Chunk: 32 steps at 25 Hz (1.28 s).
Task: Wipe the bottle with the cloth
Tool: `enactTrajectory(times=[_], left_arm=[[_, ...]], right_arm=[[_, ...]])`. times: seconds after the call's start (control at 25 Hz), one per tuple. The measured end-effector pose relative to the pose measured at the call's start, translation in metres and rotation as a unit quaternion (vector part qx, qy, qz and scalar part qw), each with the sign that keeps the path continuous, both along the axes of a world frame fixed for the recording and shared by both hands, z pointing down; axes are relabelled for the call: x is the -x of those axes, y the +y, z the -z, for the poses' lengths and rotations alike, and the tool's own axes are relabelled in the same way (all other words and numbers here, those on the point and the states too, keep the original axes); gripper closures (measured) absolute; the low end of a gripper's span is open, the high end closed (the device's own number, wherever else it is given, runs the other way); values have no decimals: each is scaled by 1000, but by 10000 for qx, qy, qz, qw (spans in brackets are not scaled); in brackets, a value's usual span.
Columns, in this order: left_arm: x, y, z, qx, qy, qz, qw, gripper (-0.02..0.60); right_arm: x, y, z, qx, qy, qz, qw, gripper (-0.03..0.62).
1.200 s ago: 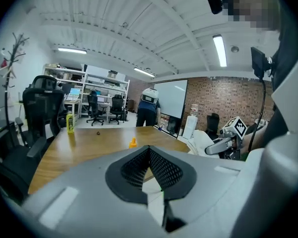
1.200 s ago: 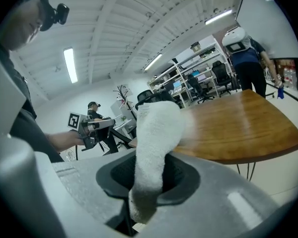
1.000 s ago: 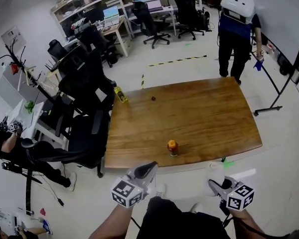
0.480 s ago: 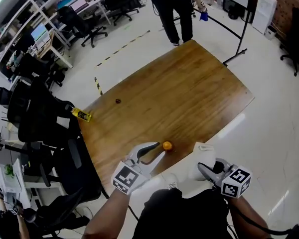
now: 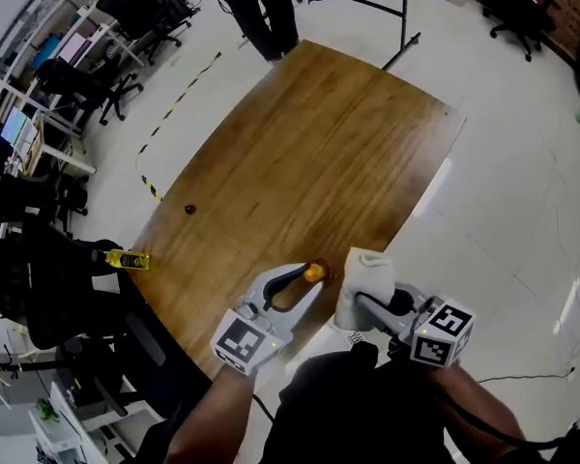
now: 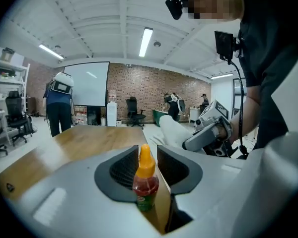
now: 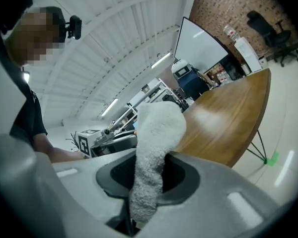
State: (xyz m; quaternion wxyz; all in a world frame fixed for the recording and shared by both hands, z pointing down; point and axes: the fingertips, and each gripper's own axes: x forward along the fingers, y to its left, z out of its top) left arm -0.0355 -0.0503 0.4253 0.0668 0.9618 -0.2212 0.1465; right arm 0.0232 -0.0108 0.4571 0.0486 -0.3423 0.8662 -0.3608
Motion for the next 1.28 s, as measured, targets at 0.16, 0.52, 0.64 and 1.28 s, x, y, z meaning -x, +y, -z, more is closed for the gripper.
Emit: enactTrajectory(times=[0.16, 0.52, 0.64, 1.28], left_arm=[[6, -9, 0, 178, -116, 157, 9997, 489], [-2, -2, -2, -42, 22, 17, 10000, 497], [-3, 1, -2, -68, 37, -38, 10000, 499], [6, 3, 0, -73, 386, 241, 9989, 500]], right_arm=[[22, -12, 2, -49, -590, -334, 9977, 520], [39, -20, -26, 26, -791, -671, 9946, 520], [37, -14, -37, 42, -639, -630, 9960, 519], [34, -21, -93, 865, -22, -585, 9945, 519]])
